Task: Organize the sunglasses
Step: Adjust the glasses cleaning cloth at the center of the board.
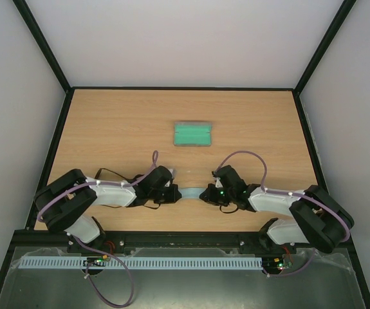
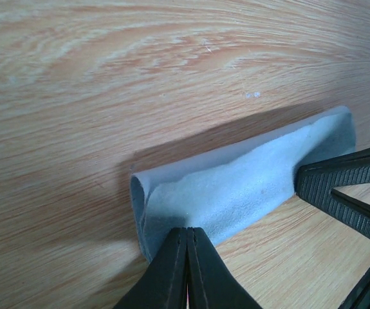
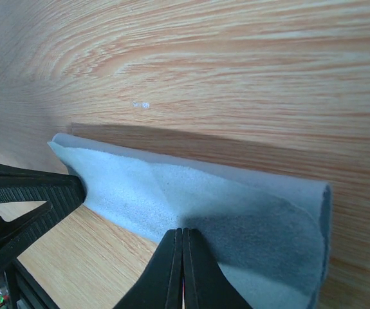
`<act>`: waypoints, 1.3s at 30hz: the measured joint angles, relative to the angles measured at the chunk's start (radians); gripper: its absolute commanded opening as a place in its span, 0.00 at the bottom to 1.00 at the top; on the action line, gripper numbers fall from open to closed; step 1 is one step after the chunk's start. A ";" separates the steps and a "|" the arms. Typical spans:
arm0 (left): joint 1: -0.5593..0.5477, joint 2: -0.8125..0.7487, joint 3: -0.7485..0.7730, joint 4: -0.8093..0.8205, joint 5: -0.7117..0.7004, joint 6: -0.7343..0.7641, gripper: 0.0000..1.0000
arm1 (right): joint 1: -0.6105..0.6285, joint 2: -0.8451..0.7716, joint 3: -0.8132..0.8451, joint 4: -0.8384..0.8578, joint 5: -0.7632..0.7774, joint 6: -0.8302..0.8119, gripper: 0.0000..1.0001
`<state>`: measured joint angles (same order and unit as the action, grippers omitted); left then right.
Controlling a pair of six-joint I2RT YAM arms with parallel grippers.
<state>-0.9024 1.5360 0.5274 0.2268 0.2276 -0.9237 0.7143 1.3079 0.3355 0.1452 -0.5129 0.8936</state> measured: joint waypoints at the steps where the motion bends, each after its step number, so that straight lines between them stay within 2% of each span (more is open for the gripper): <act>1: 0.000 0.000 -0.003 0.005 0.000 0.000 0.02 | 0.000 -0.001 0.000 -0.001 0.001 0.000 0.02; 13: 0.001 -0.110 -0.005 -0.083 -0.045 0.008 0.03 | -0.013 -0.161 0.024 -0.160 0.093 -0.029 0.04; 29: 0.001 -0.034 -0.024 -0.024 -0.044 0.010 0.02 | -0.019 -0.122 -0.006 -0.174 0.121 -0.026 0.04; 32: 0.001 -0.037 -0.025 -0.024 -0.045 0.010 0.03 | -0.019 -0.129 -0.003 -0.185 0.125 -0.027 0.07; 35: 0.001 -0.077 -0.026 -0.073 -0.050 0.008 0.03 | -0.019 -0.183 0.014 -0.239 0.132 -0.036 0.10; 39: 0.001 -0.170 0.003 -0.154 -0.055 0.008 0.05 | -0.020 -0.239 0.085 -0.275 0.131 -0.051 0.09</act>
<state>-0.9016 1.3663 0.5301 0.0727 0.1726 -0.9161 0.6941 1.0691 0.4210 -0.1299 -0.3820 0.8421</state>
